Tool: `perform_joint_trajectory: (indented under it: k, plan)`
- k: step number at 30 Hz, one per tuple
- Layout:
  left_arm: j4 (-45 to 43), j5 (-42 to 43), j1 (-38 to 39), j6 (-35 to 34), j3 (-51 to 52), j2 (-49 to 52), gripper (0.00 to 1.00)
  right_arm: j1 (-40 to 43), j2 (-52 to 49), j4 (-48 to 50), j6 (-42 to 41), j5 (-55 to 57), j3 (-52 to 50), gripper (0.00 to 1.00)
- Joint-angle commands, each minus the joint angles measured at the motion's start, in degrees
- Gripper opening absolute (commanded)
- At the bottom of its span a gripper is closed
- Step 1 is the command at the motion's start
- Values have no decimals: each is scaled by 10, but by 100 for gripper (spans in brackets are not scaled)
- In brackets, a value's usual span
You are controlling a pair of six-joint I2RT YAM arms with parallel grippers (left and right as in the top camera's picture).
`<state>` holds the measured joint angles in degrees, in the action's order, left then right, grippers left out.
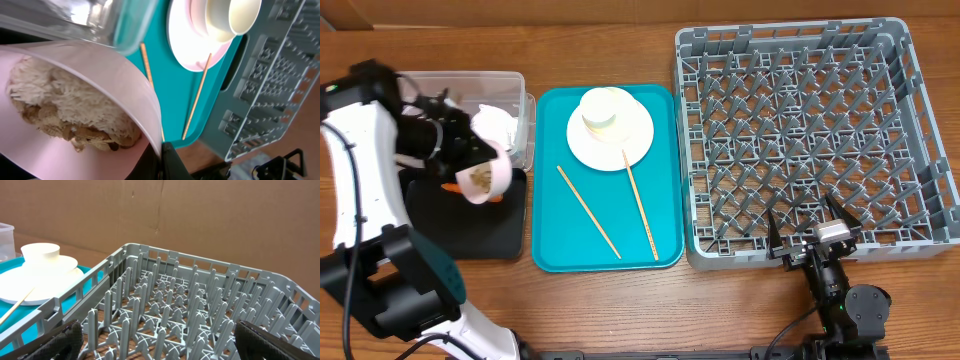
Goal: Sort waste into correct bins and load items into the dishwasher
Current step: 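Carry the pink bowl left over the black tray, then tip the pink bowl to dump rice and shells onto the black tray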
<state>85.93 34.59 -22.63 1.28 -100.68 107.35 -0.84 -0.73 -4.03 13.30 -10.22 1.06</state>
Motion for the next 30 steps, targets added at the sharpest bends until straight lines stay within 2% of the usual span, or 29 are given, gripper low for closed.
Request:
perform_joint_trajectory:
  k: [1,6,16,24,26,30]
  plan:
    - [2,46,-39,52,-12,-18,4,-2,5,3,-4,3,-6,100]
    - [-12,129,-84,97,8,-18,4,-2,5,3,-4,3,-6,100]
    - [-70,209,-170,138,101,-18,4,-2,5,3,-4,3,-6,100]
    - [-98,327,-221,252,168,-18,4,-2,5,3,-4,3,-6,100]
    - [-104,379,-238,306,191,-18,4,-2,5,3,-4,3,-6,100]
    - [-104,427,-256,373,226,-18,4,-2,5,3,-4,3,-6,100]
